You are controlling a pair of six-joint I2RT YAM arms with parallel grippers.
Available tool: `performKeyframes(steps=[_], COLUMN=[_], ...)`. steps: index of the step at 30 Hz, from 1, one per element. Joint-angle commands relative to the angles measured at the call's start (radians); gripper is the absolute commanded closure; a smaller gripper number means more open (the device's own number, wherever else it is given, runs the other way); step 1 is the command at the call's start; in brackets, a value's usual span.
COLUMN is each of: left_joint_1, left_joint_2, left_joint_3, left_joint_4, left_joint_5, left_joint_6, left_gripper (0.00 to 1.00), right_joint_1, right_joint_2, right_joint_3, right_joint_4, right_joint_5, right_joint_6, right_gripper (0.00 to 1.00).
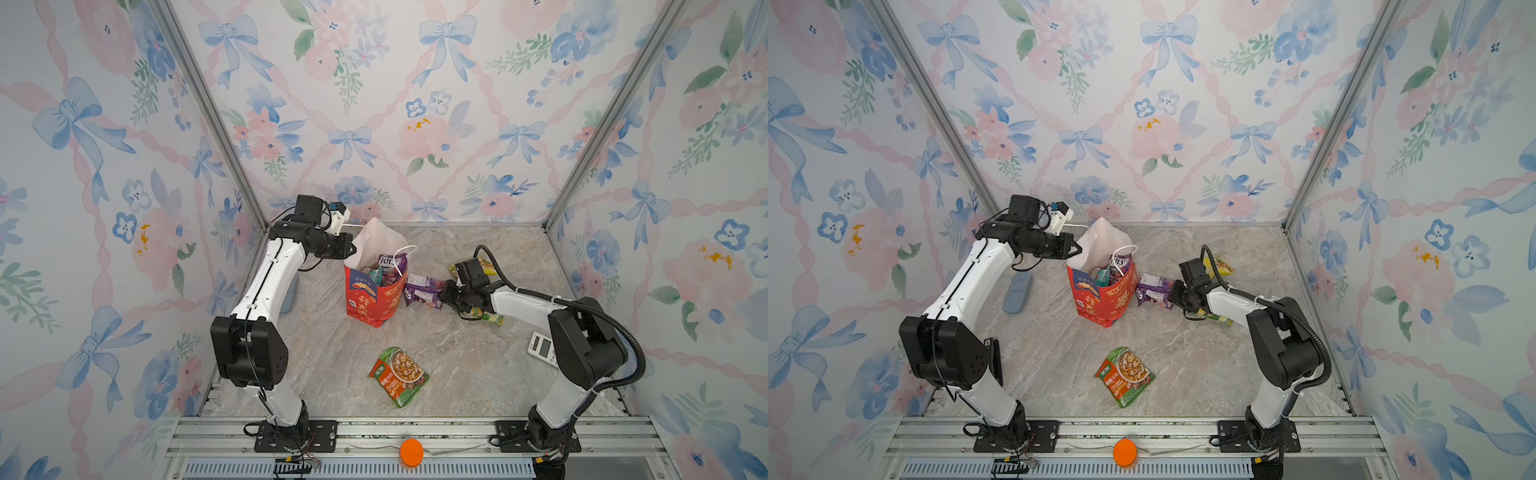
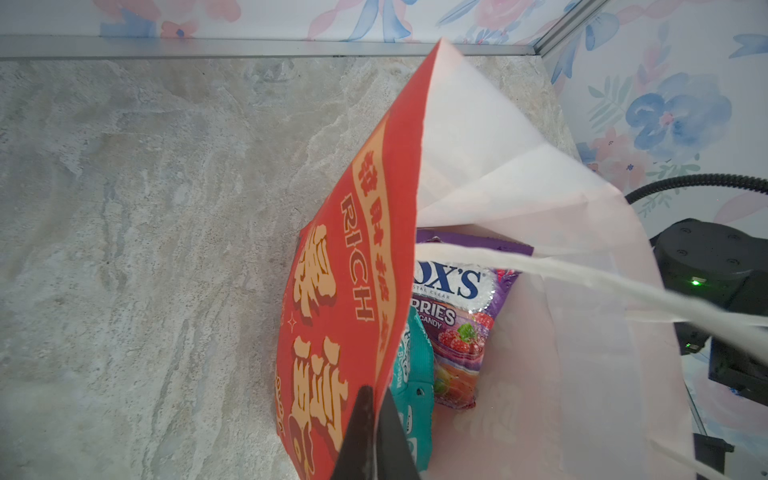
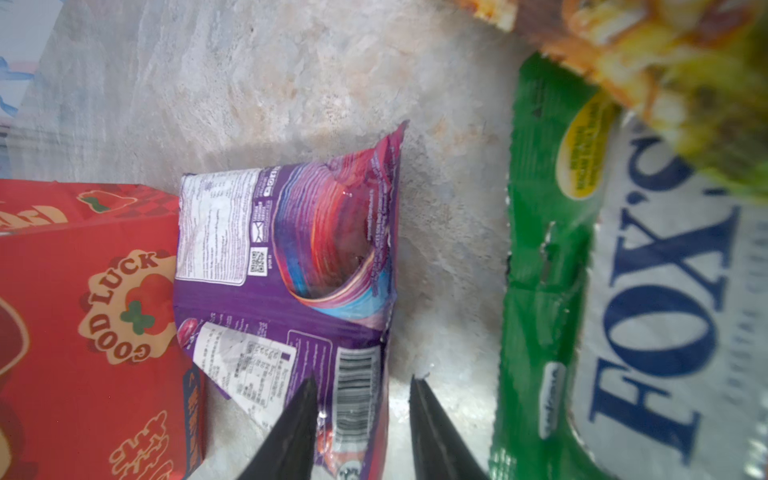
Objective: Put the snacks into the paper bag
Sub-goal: 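Move the right gripper back down toward the purple Savoria packet, then lower the right gripper onto the purple packet beside the bag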
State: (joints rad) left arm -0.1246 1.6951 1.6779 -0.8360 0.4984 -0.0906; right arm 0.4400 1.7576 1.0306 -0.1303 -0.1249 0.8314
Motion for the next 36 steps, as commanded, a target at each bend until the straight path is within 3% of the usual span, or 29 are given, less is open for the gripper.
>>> performKeyframes(steps=[1,11,19,24,27,30,32,36], left_joint_1=[0.002,0.003,0.003,0.0,0.0,-0.001,-0.001,-0.002], left_joint_2=[0.012,0.012,0.014,0.01,0.01,0.007,0.005,-0.001], left_joint_3=[-0.017,-0.017,-0.017,-0.016,-0.016,-0.016,-0.016,-0.017], left_joint_4=[-0.033,-0.032,-0.033,-0.032,-0.033,-0.032,-0.032,-0.032], left_joint_5=[-0.001,0.0,0.002,0.003,0.005,0.008,0.009,0.006], left_joint_6=[0.007,0.007,0.004,0.004,0.003,0.004,0.004,0.004], left_gripper=[1.0,1.0,1.0,1.0,1.0,1.0,1.0,1.0], right_joint_1=[-0.008,-0.006,0.071,0.233,0.303,0.298,0.26,0.124], right_joint_2=[0.013,-0.021,-0.157,-0.226,-0.258,-0.3,-0.322,-0.298], right_joint_3=[0.01,-0.083,-0.187,-0.246,-0.228,-0.172,-0.126,-0.034], right_joint_4=[0.034,0.087,0.109,0.152,0.107,-0.026,-0.121,-0.213], right_joint_5=[-0.018,-0.042,0.017,0.121,0.185,0.243,0.284,0.224], right_joint_6=[0.014,0.044,0.13,0.272,0.281,0.197,0.106,-0.07], right_gripper=[0.7,0.96,0.98,0.97,0.91,0.78,0.62,0.38])
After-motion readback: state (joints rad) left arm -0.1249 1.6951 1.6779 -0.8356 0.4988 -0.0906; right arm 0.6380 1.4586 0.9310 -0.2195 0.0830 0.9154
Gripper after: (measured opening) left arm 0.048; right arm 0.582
